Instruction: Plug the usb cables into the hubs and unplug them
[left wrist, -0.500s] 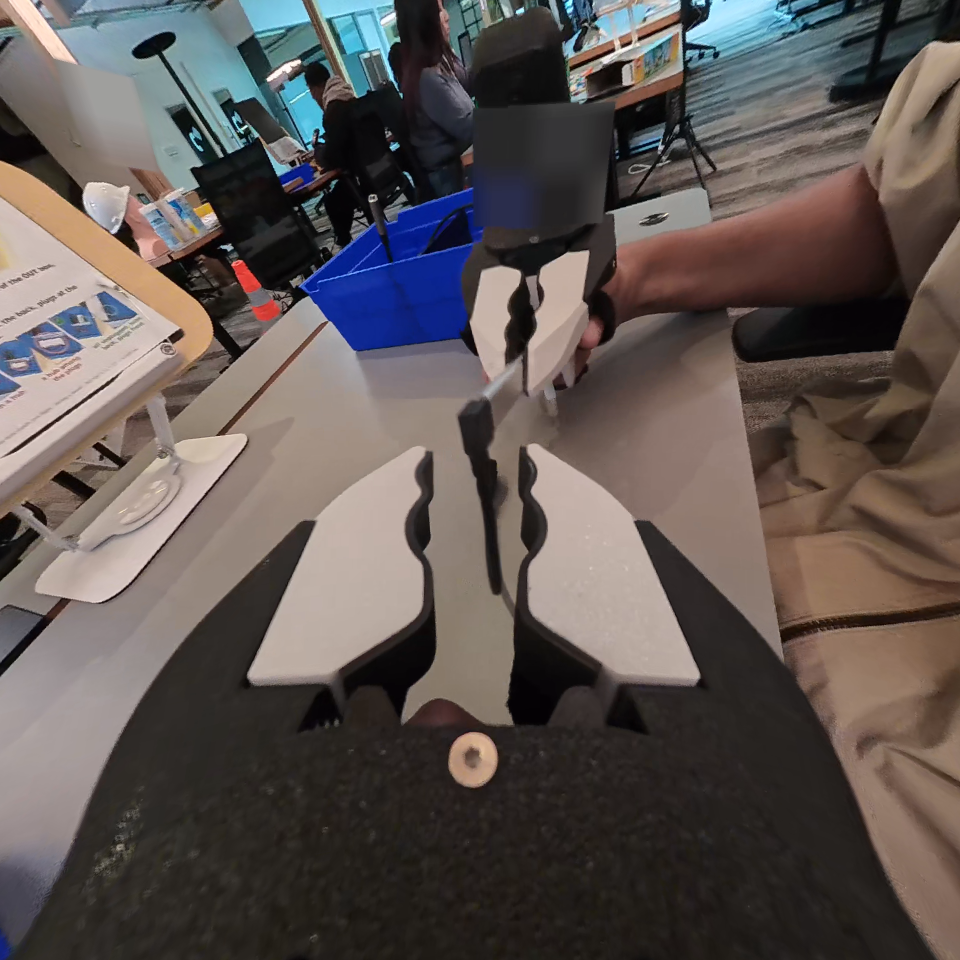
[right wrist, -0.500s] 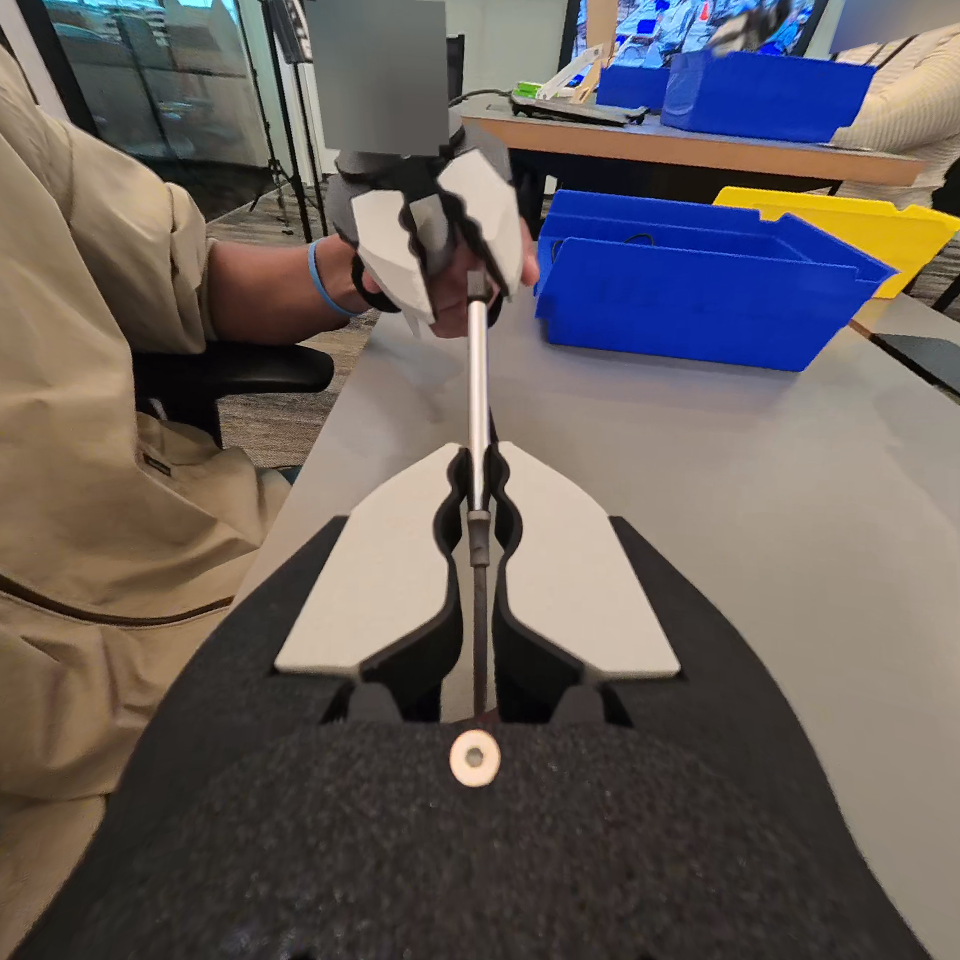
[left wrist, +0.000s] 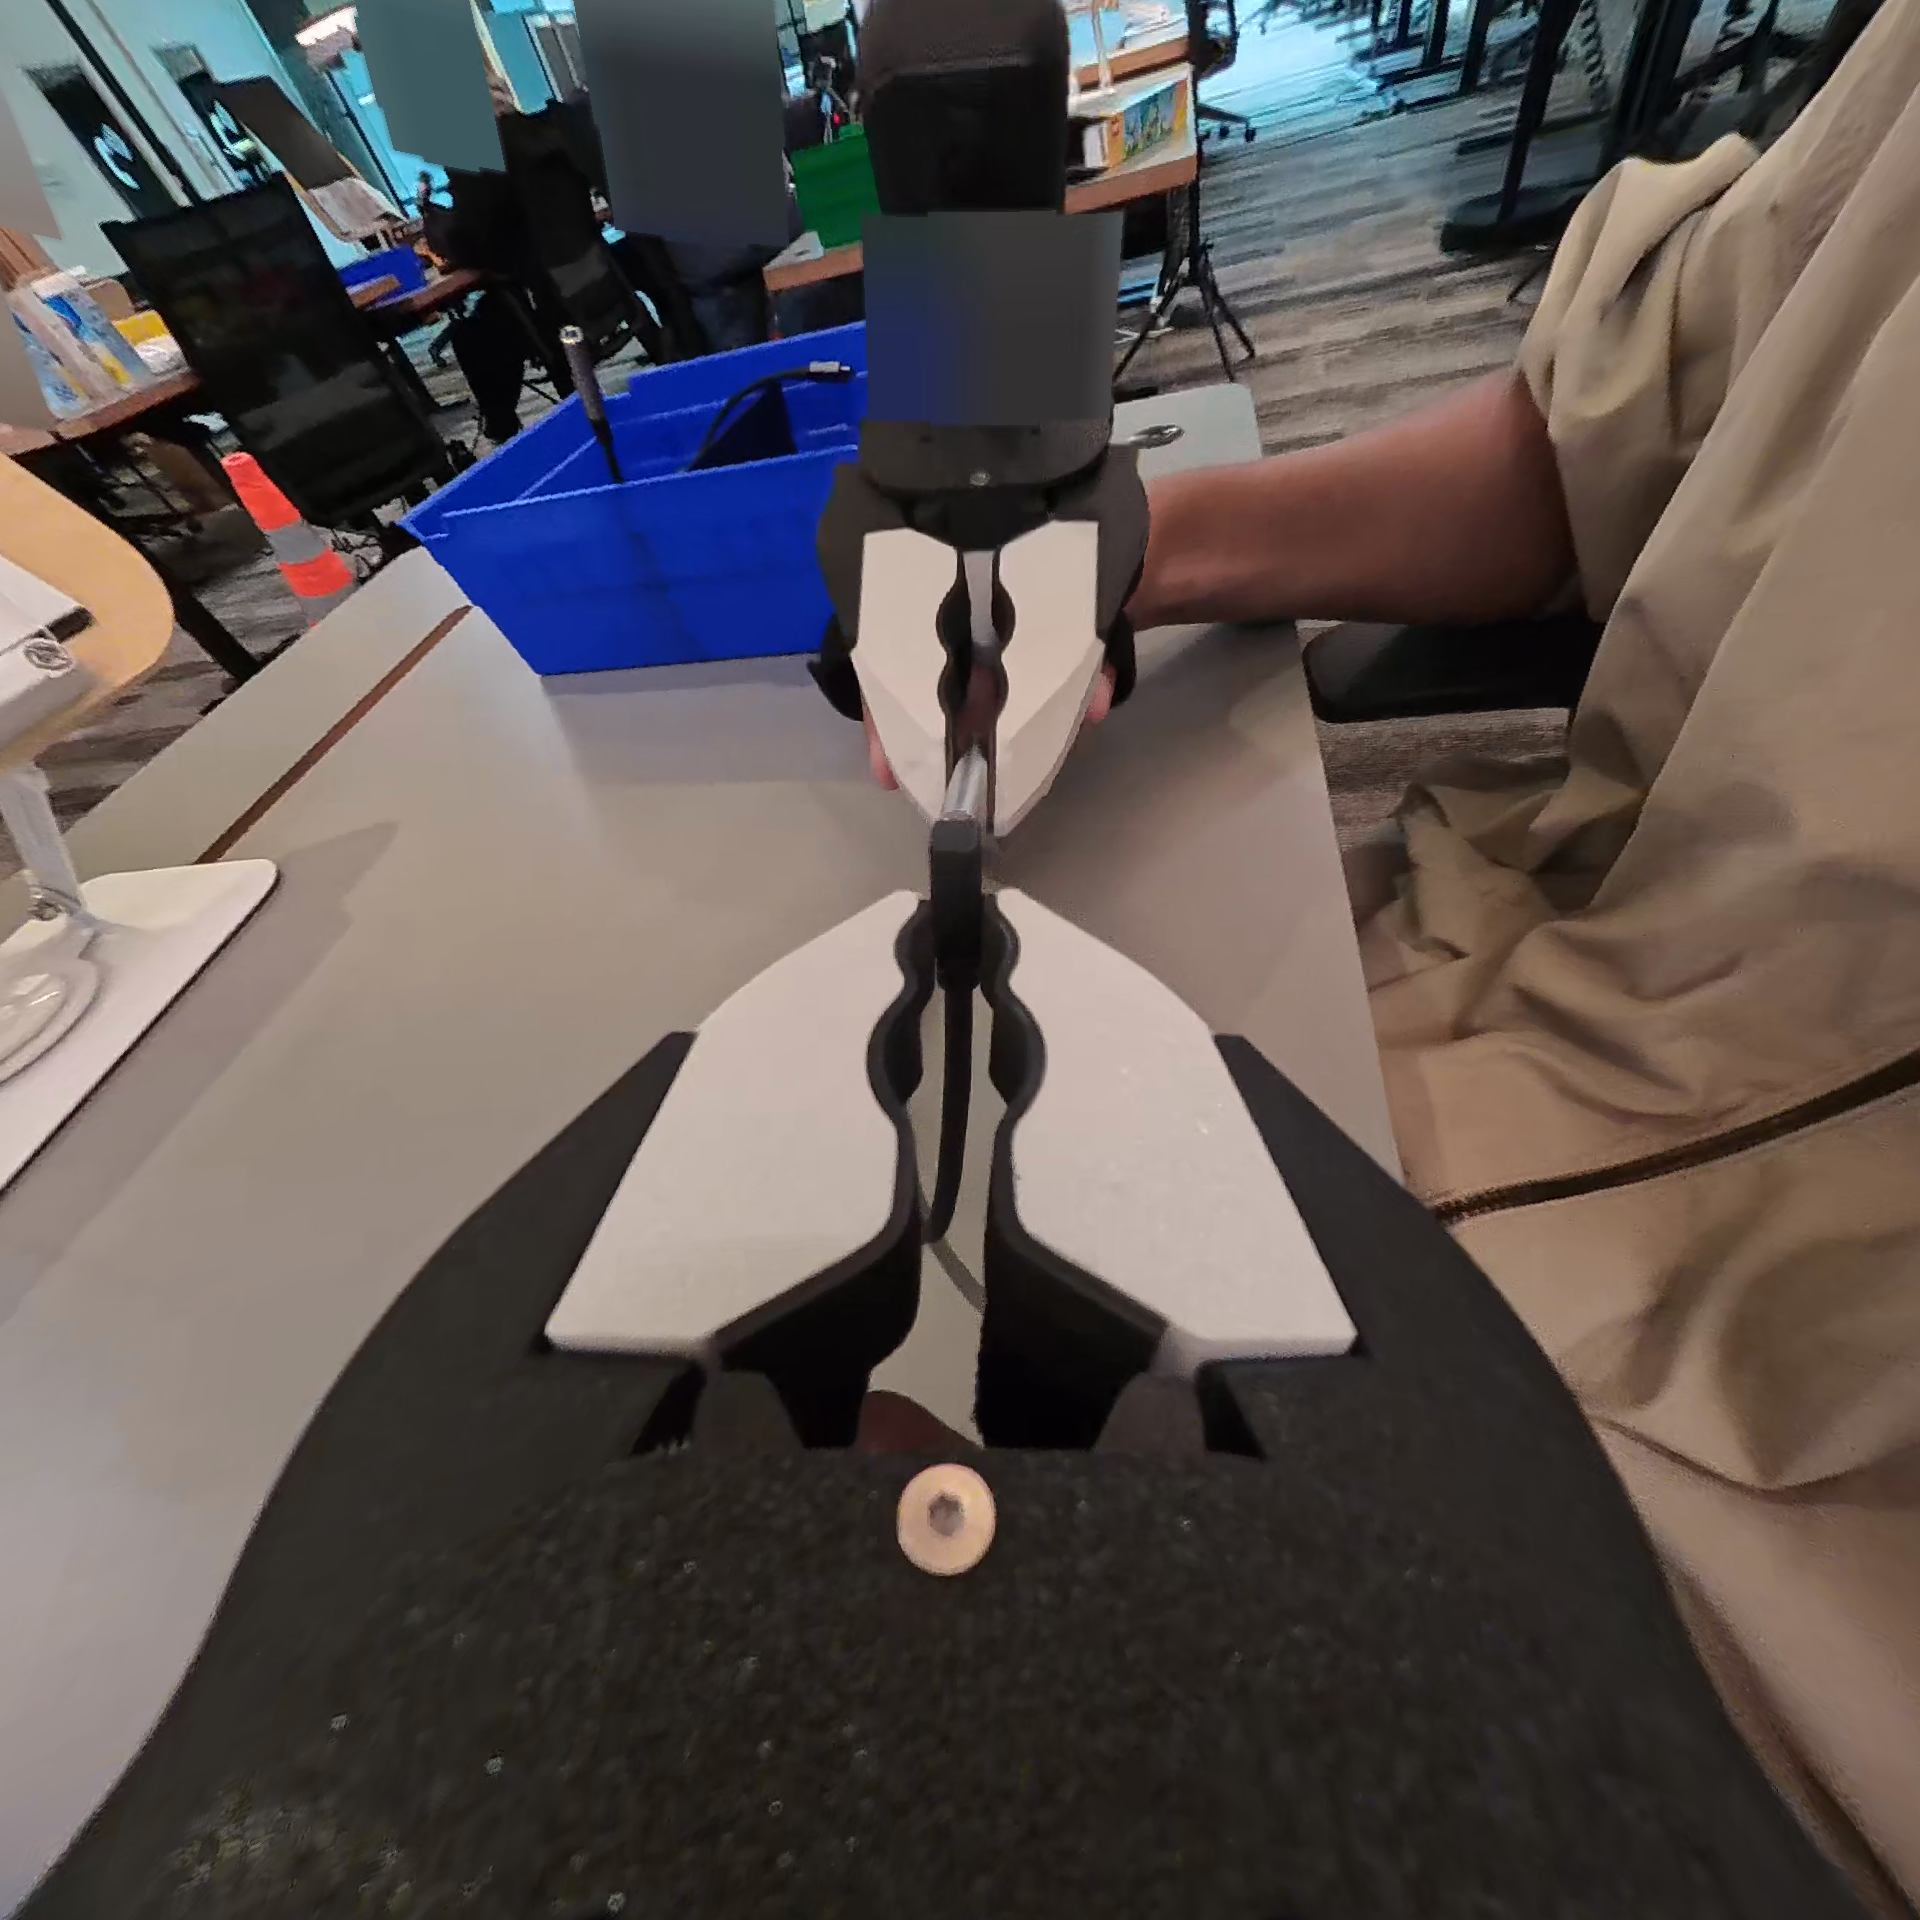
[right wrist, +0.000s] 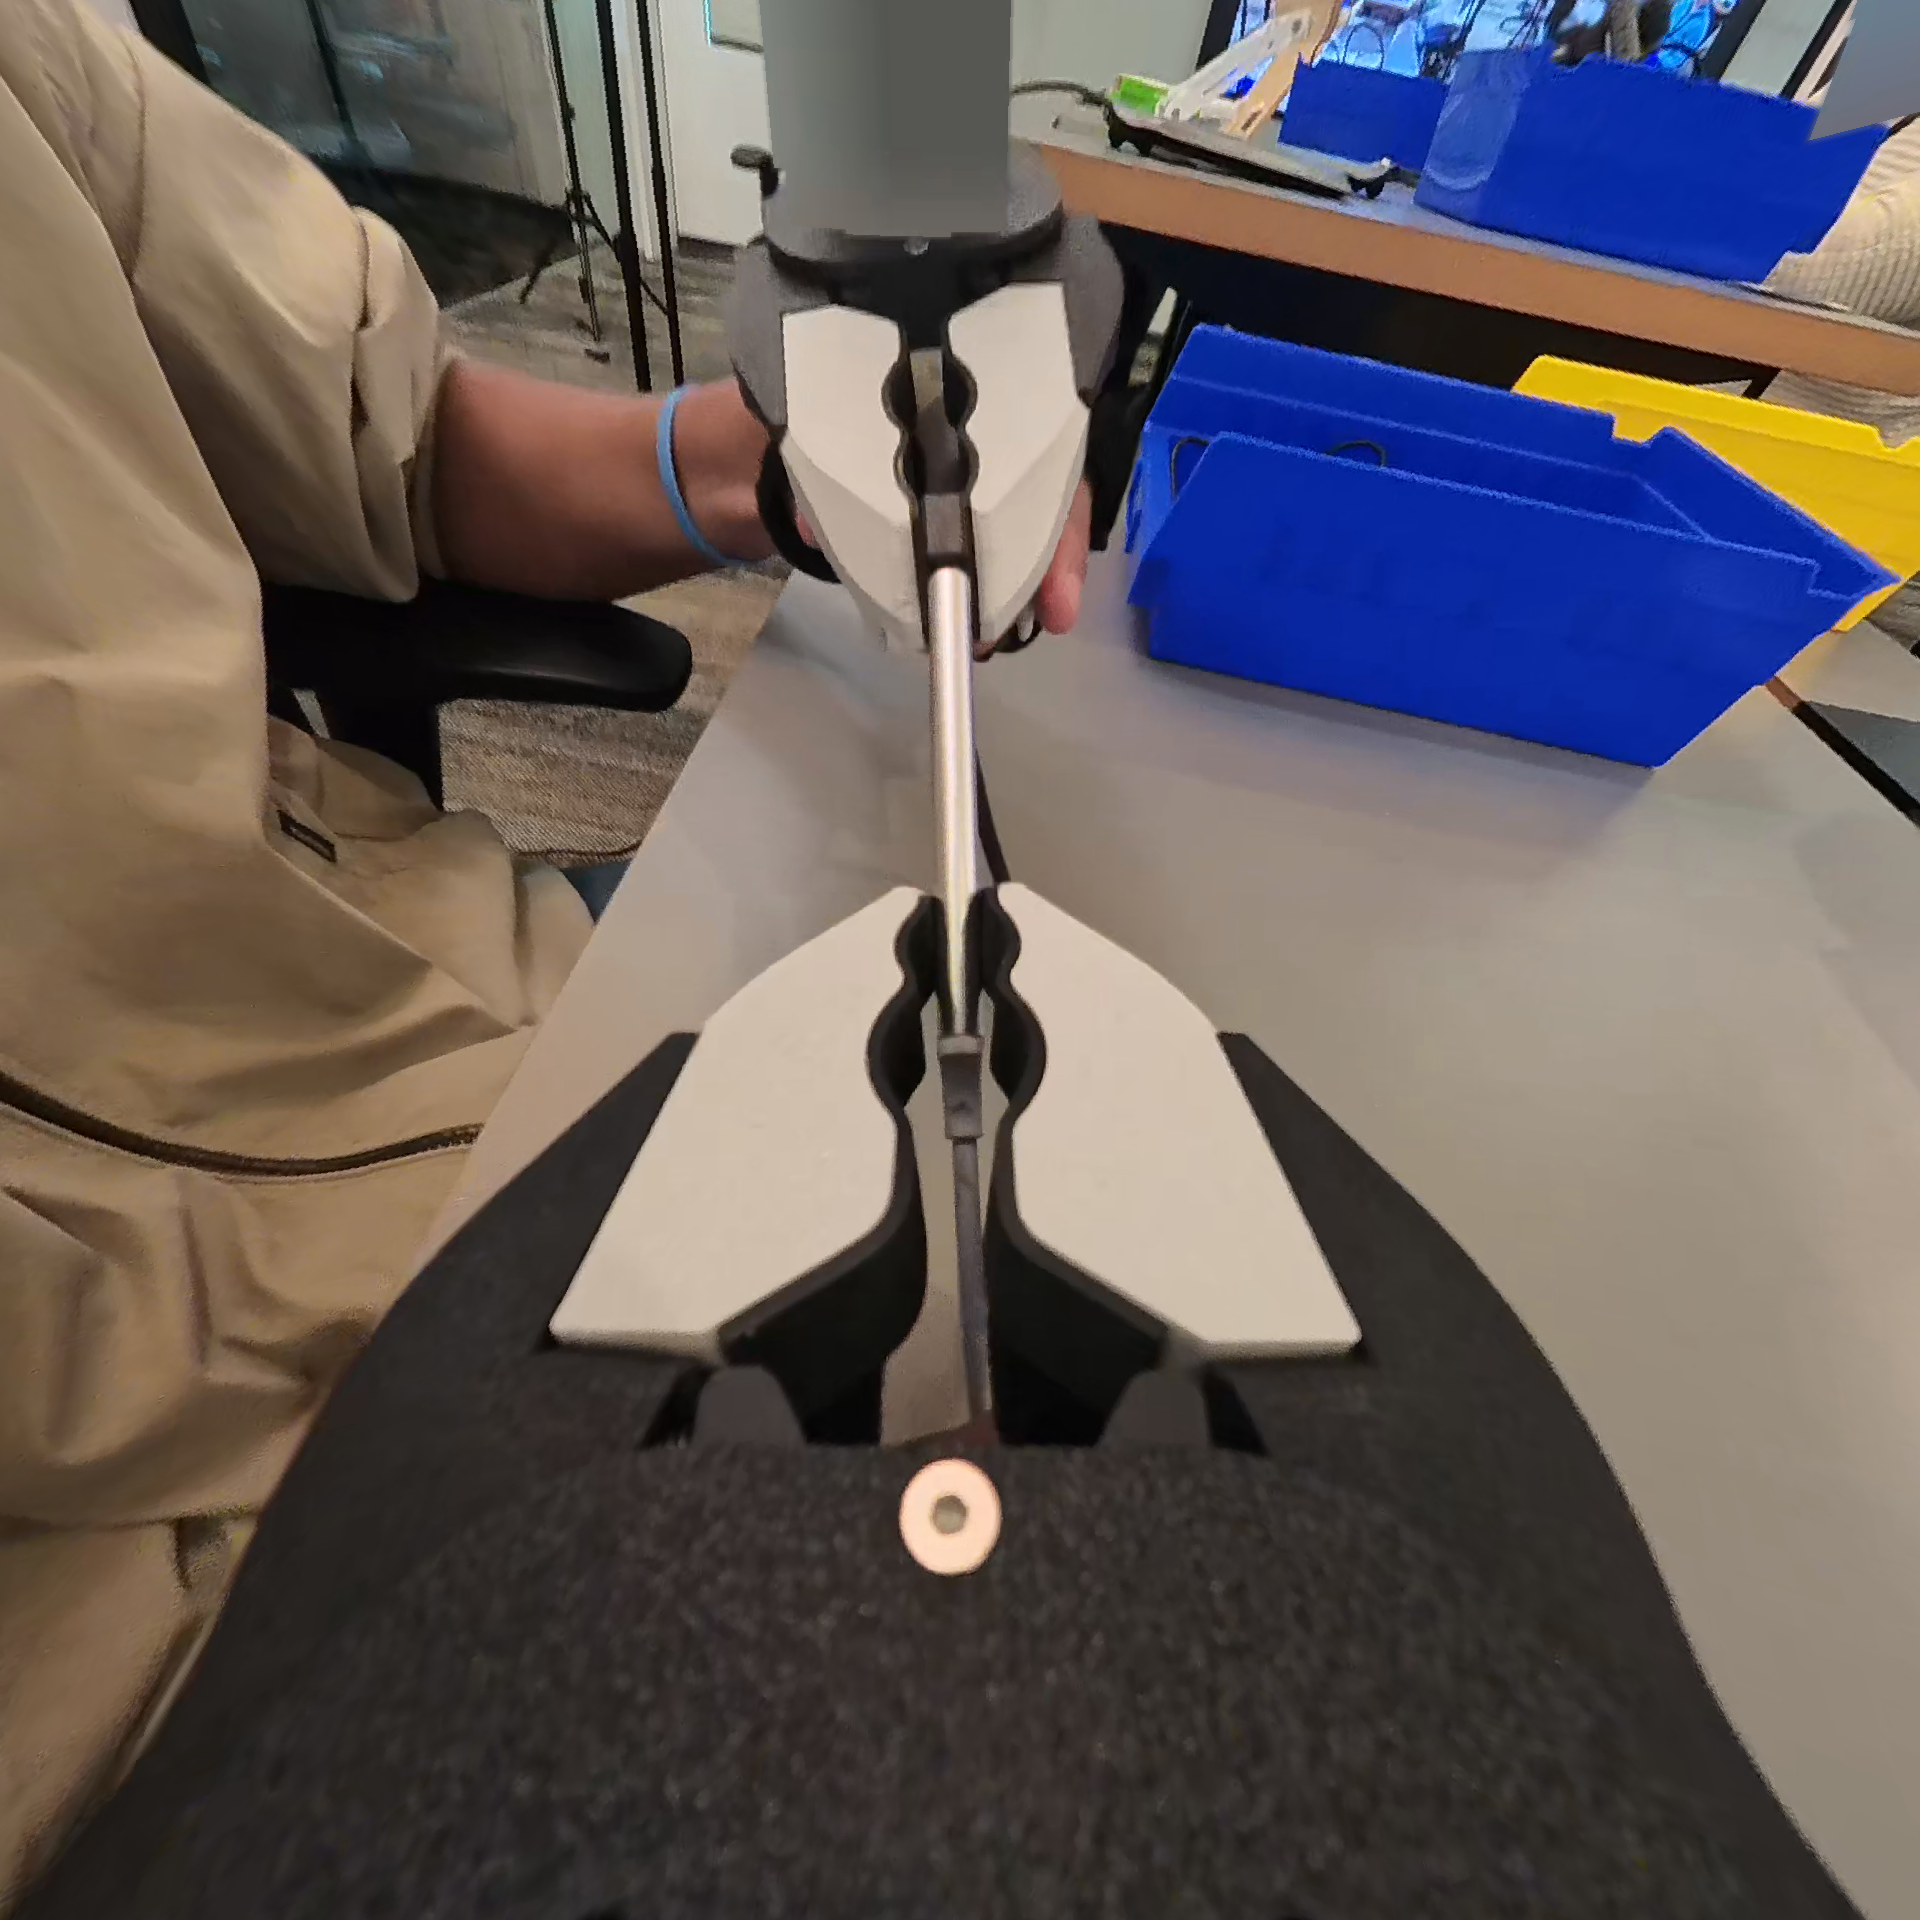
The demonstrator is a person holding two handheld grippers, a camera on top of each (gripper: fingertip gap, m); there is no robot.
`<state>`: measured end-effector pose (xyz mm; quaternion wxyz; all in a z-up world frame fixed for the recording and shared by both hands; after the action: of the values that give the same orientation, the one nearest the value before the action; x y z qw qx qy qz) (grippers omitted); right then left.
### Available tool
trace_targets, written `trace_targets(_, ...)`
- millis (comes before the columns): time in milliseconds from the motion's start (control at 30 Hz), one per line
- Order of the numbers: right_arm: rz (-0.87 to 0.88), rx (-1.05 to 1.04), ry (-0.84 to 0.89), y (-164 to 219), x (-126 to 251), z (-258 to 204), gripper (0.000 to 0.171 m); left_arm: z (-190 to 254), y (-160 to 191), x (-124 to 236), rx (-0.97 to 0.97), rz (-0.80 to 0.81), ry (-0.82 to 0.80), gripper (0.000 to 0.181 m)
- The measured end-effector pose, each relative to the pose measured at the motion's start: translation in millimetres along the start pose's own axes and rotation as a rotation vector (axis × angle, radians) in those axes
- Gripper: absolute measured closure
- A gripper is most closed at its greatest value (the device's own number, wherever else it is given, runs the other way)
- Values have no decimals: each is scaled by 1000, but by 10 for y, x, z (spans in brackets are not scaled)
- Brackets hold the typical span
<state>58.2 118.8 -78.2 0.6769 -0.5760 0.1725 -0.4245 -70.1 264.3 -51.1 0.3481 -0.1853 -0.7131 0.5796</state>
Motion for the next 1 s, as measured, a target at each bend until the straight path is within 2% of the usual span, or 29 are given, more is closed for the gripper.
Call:
trace_targets(267,22,25,-7,-7,-20,-35,164,21,-24,12,-3,6,33,173)
trace_targets(367,18,63,30,-40,0,-42,164,62,-37,23,-76,19,-11,174)
trace_targets(533,-142,263,95,-196,-11,-150,163,211,-73,66,-168,9,-56,174)
trace_targets(700,-187,209,70,-188,-10,-149,145,220,-74,41,-184,-28,-66,173)
trace_targets(800,-186,235,96,-180,-62,-148,148,193,-45,4,-182,-37,-70,173)
trace_targets(833,-206,259,101,-168,-89,-157,152,191,-42,-7,-183,-30,-75,173)
trace_targets(867,-230,288,117,-156,-112,-162,163,196,-39,-17,-177,-32,-69,173)
trace_targets(1000,-186,299,189,-160,-97,-101,163,109,-43,-6,-127,28,-138,172)
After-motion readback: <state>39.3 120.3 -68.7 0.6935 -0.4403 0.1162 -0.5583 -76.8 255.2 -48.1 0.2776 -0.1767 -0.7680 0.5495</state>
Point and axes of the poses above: each gripper's, where its closed fingertips meet, x back along the fingers, y out of its underside, z = x × y across the jaws, the point moved 8 cm from there along x, back along the fingers, and after that the axes turned 8 degrees about x, right-handed, at the moved point
